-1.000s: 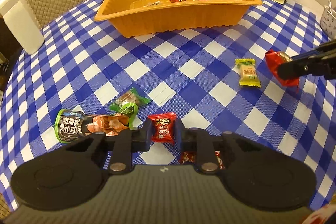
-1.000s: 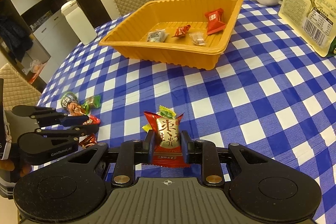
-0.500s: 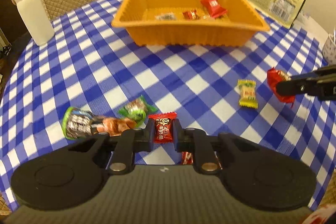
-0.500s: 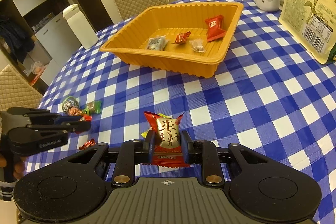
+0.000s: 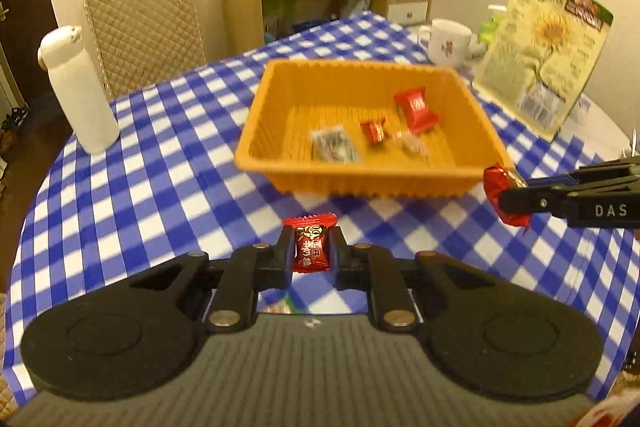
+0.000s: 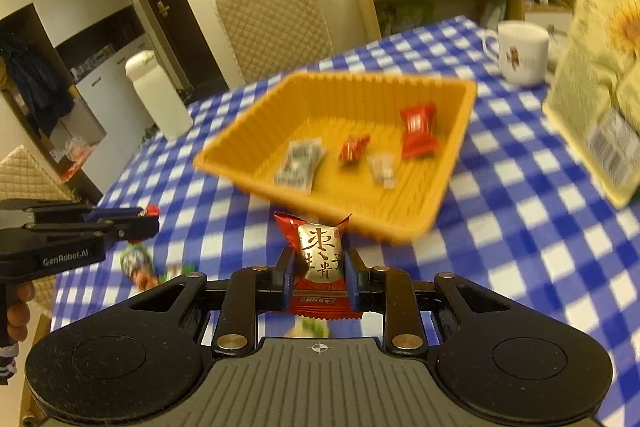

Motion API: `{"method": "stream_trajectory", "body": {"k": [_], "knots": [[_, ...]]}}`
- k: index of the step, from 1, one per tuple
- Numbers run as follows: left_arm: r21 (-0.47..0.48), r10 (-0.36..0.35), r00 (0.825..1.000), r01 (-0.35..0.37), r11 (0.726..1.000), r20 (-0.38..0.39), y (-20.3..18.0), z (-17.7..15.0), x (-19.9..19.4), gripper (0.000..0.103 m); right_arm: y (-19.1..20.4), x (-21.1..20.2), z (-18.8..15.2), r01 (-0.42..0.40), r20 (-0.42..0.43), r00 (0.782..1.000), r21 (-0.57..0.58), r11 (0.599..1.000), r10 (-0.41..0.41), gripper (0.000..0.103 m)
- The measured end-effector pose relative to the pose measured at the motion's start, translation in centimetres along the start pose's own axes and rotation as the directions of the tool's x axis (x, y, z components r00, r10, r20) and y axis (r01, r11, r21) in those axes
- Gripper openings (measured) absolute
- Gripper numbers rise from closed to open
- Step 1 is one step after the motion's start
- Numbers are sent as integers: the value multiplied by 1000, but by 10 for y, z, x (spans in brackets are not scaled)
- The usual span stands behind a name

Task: Organize snacks
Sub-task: 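Carry both red candies with both tools over the orange tray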

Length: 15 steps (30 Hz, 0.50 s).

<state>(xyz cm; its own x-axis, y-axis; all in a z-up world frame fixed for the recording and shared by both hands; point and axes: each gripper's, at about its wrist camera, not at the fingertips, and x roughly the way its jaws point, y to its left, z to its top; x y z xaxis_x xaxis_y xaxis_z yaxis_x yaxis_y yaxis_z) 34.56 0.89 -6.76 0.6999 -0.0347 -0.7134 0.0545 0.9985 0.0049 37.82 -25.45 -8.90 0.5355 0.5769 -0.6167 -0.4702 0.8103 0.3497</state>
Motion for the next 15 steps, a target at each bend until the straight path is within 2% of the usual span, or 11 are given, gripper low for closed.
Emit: {"method": "stream_trajectory", "body": {"k": [6,15], "knots": [[-12,1,1000,0,1000,31,3,24,10,16,-5,13,35,6,48,999,-10,1000,-5,26],[-21,-8,999,9,1000,49,6,46,26,16,-15,50,64,36,29,999,-32,999,-35,26]]}}
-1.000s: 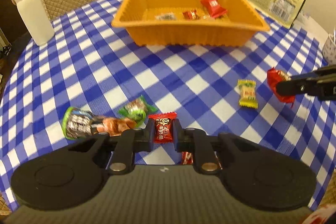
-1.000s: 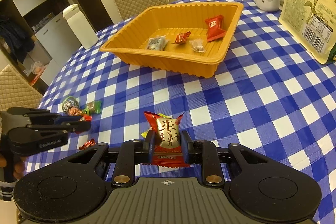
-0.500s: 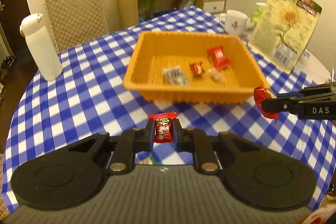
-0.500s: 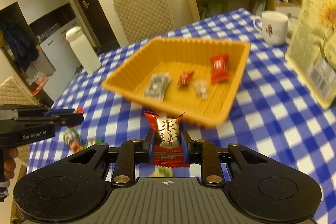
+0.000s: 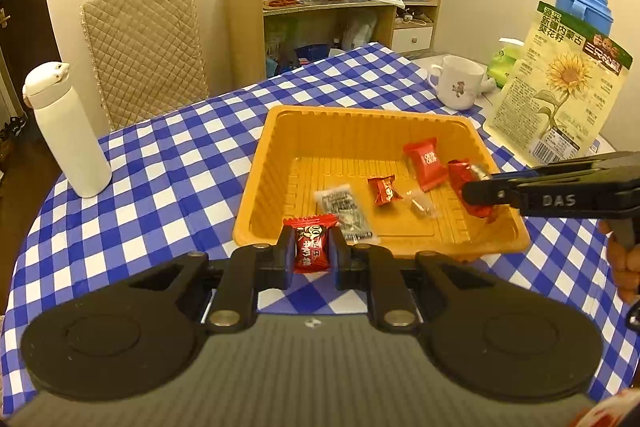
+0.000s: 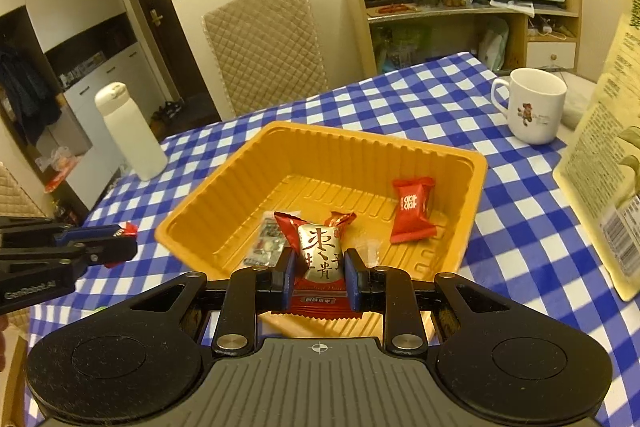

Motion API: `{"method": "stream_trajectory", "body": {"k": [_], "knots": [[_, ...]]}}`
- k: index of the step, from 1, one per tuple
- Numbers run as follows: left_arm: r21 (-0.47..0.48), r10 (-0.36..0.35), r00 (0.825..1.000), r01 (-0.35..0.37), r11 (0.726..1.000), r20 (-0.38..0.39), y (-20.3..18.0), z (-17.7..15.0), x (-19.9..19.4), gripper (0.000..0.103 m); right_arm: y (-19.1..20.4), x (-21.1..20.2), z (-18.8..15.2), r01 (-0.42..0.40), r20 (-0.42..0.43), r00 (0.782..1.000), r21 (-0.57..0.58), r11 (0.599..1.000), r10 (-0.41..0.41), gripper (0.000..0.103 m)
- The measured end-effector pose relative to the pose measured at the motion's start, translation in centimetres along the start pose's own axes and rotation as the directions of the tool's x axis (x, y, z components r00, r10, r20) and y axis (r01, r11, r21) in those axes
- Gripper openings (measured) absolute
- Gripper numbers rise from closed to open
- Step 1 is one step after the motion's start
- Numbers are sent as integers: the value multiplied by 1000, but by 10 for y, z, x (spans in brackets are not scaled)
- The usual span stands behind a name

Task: Organize snacks
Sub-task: 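Carry both red candies with both tools over the orange tray, then open both tools to drop the red candies into the tray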

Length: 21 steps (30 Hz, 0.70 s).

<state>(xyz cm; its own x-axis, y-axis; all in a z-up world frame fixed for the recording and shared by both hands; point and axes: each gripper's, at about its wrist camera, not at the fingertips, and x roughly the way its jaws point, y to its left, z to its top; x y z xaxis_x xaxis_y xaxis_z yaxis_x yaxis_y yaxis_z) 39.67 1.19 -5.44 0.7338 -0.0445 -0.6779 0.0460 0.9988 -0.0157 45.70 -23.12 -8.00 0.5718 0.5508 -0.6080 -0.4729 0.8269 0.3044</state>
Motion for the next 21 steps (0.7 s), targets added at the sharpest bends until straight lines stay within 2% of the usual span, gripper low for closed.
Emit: {"method": "stream_trajectory", "body": {"k": [12,16,21], "knots": [[-4,-6,1000,6,1000,-11,4,11,19,16,-8,38,7,9,-50,999,6,1000,-9,27],[-5,-8,1000,8,1000,-13,6,14,23,16,-14,39,8,20,-46,999,38,999,-18,36],[6,-12,1000,12,1000,-14,8,22,33,16,-25,34,14,42,-28,999,74,996,-40,38]]}}
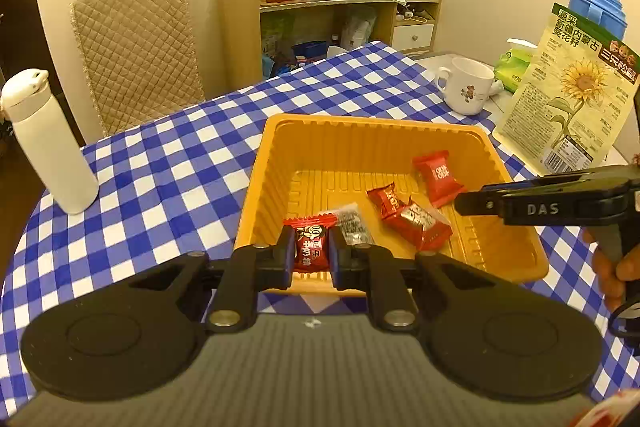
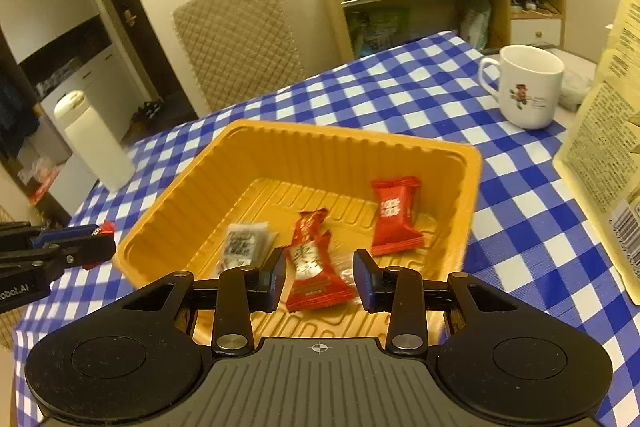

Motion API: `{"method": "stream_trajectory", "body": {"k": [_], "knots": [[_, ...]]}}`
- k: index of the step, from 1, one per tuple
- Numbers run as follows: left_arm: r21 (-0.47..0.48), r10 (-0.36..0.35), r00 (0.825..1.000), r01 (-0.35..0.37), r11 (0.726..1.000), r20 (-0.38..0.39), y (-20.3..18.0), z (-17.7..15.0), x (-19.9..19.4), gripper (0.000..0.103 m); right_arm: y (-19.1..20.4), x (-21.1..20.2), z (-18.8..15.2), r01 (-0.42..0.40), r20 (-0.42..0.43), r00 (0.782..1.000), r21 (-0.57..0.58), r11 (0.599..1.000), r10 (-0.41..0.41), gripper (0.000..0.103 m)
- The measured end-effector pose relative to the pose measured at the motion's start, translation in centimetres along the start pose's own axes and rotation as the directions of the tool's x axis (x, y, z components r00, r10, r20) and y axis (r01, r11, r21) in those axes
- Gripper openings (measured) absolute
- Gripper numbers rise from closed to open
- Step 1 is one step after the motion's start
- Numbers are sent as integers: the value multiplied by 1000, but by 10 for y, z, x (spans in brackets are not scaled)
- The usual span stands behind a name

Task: Organize snacks
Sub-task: 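Open both tools to drop the red candies into the tray, then move both tools back toward the yellow candy and green sausage snack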

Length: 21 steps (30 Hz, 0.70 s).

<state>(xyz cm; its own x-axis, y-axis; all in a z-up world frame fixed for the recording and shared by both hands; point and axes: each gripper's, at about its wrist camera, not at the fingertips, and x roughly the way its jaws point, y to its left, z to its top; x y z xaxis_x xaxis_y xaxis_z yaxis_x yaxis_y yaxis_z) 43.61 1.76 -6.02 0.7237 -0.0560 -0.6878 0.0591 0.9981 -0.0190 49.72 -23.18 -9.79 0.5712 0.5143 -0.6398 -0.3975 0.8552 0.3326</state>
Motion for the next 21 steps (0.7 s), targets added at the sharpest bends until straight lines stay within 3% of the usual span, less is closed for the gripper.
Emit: {"method": "stream_trajectory", "body": {"k": [21], "knots": [[117,-12,999,16,993,-35,-16,56,92,16,-32,-13,15,46,53,997,60,997,-49,38]]}}
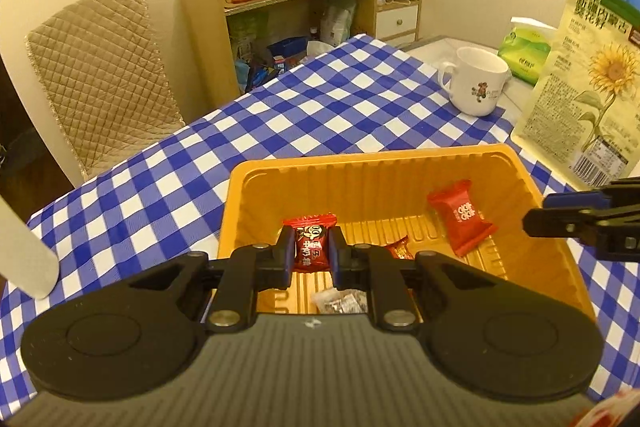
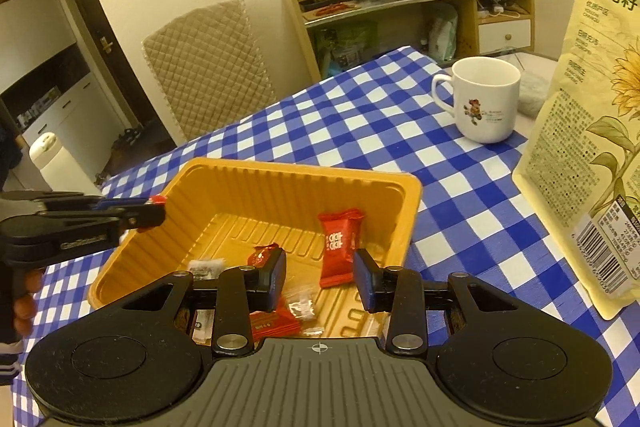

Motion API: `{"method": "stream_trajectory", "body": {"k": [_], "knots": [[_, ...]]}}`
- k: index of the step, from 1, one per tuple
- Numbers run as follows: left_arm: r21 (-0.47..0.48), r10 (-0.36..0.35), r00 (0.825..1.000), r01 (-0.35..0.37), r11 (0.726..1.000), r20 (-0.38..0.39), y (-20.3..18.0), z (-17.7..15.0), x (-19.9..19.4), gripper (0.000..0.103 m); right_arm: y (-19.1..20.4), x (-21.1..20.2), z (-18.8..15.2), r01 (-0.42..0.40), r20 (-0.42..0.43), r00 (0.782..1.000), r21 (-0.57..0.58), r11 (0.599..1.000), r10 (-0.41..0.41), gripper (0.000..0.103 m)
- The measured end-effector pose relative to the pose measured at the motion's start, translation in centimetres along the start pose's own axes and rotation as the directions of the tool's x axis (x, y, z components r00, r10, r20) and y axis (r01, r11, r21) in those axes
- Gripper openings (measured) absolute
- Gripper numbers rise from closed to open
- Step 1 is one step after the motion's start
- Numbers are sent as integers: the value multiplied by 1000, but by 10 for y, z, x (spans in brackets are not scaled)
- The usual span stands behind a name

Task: Organize snacks
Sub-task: 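Move both tools back toward the yellow candy and green sausage snack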

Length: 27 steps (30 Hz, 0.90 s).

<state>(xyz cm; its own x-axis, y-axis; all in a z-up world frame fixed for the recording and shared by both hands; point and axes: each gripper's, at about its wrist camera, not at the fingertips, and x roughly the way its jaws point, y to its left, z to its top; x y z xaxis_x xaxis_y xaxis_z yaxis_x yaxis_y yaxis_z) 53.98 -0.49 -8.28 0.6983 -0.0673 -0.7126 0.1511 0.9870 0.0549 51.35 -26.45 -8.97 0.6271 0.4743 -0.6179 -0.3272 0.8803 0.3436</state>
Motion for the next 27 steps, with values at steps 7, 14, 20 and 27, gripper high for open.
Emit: {"method": "stream_trajectory", "body": {"k": [7,14,20,27], "knots": [[0,0,1000,0,1000,-12,-3,5,17,21,0,-6,-3,2,-2,1000,2,1000,-2,38],[-33,-23,1000,23,999,-4,0,1,3,25,5,-15,-5,-15,5,1000,14,1000,15,38],[-107,-44,999,45,993,8,9,-11,-26,28,11,-25,-9,-31,8,999,10,999,31,38],[-187,-24,1000,26,982,14,23,-35,-66,29,17,-44,-17,-50,13,999,9,999,50,38]]}}
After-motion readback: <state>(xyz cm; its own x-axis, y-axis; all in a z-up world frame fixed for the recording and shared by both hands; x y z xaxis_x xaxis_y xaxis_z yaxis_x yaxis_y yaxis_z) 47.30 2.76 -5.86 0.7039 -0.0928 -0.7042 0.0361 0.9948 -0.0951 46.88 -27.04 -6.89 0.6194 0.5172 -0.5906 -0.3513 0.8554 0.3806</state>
